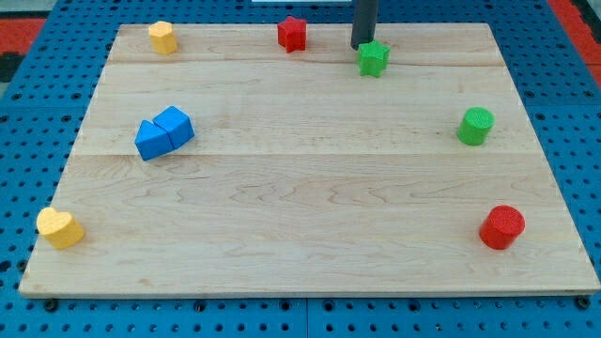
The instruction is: Place the green star to the left of the green circle
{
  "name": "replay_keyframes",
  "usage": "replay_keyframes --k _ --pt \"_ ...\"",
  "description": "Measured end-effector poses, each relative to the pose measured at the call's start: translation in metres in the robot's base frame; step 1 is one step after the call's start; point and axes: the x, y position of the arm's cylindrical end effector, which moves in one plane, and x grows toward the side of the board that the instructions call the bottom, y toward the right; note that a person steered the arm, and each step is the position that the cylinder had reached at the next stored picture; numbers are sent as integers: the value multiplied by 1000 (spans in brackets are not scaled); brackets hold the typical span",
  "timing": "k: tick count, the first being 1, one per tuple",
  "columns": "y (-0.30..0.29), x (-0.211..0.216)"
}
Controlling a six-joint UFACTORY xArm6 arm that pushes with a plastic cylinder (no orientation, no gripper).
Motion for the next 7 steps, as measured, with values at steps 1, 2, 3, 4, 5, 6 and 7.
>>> replay_keyframes --k 1,2,3,4,5,6,7 --pt "9 37" --pt "52 91" --pt "44 104" --pt "51 94" --pt "53 128" --pt "70 117" --pt "125 112"
